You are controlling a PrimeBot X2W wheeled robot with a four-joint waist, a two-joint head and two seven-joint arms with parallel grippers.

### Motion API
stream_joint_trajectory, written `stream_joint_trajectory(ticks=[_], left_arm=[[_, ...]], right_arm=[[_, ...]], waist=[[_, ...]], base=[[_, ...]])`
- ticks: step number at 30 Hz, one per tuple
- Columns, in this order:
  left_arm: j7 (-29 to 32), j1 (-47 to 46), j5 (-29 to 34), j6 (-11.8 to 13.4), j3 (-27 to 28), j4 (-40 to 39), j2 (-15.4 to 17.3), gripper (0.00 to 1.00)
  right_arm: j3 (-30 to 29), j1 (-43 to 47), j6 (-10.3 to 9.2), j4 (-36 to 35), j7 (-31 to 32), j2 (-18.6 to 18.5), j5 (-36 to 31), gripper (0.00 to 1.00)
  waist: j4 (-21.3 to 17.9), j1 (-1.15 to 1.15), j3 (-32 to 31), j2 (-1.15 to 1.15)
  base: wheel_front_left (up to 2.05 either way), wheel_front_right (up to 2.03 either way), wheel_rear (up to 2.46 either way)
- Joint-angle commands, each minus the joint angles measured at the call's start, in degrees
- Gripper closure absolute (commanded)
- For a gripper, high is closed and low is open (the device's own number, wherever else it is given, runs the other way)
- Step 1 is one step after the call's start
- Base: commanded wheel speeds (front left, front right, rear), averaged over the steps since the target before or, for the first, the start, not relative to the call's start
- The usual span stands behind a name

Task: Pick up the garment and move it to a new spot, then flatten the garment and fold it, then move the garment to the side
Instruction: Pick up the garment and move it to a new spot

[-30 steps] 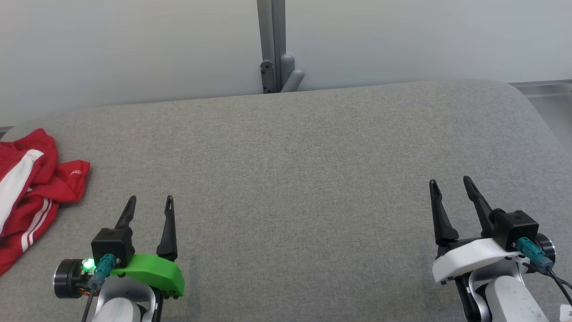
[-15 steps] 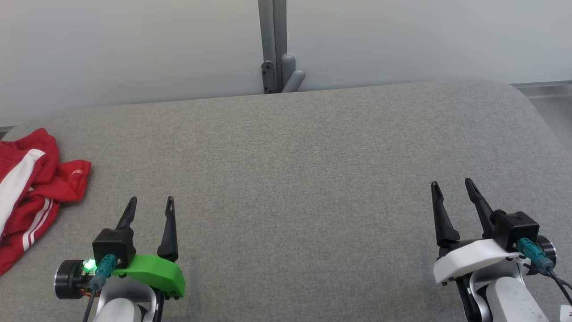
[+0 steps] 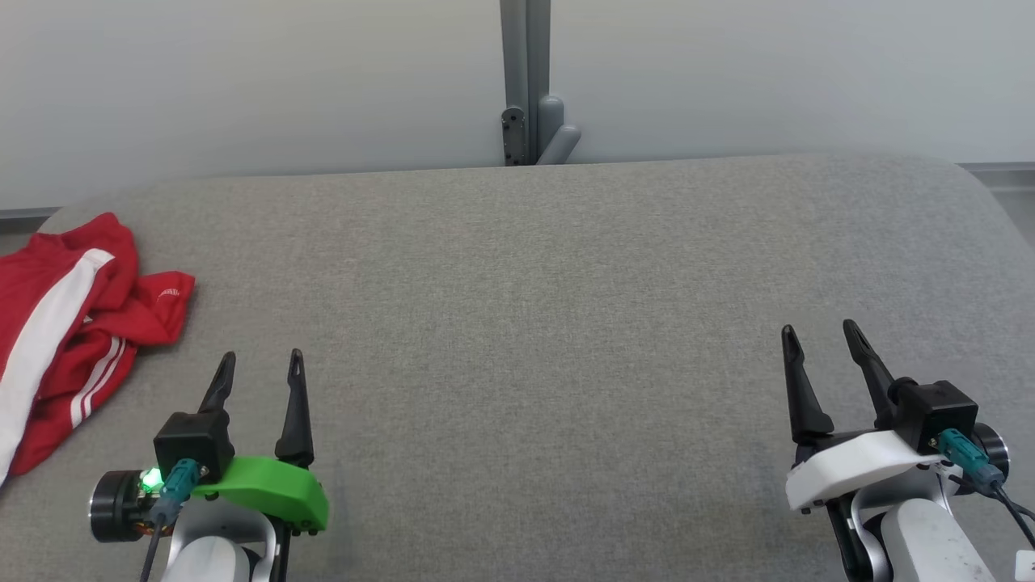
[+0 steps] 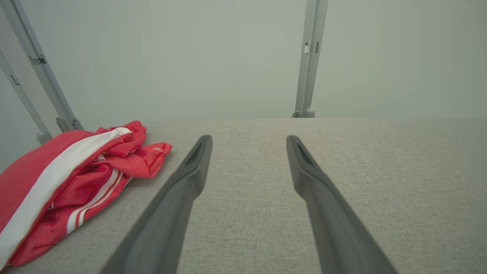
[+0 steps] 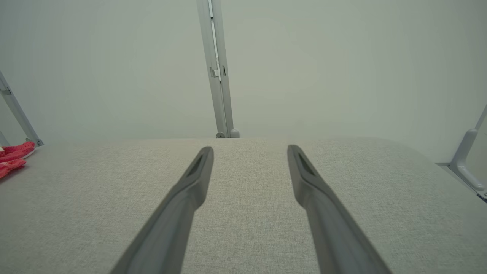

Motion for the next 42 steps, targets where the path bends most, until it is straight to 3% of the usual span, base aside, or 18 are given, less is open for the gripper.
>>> stream_joint_trajectory(ticks=[1, 13, 24, 42], left_arm=[[-0.3, -0.7, -0.5, 0.4, 0.5, -0.2, 0.5, 0.00], [-1.1, -0.1, -1.9, 2.4, 3.1, -1.4, 2.0, 0.00], [-1.2, 0.7, -2.8, 3.0, 3.8, -2.1, 2.8, 0.00], [-1.1, 0.5, -3.5, 3.5, 3.1, -2.7, 3.4, 0.00]], right_arm=[[0.1, -0.2, 0.00, -0.5, -0.2, -0.2, -0.2, 0.00], [2.1, -0.7, 0.00, -2.4, -0.1, 0.1, -0.4, 0.00], [3.5, -1.2, 0.00, -2.6, -0.1, 0.3, 0.1, 0.00], [3.5, -0.7, 0.00, -2.6, -0.1, 0.5, 0.2, 0.00]], waist=[[2.1, 0.00, 0.1, 0.00], [13.5, 0.00, 0.2, 0.00], [21.3, 0.00, 0.0, 0.00], [23.8, 0.00, 0.1, 0.00]], base=[[0.00, 0.00, 0.00], [0.00, 0.00, 0.00], [0.00, 0.00, 0.00], [0.00, 0.00, 0.00]])
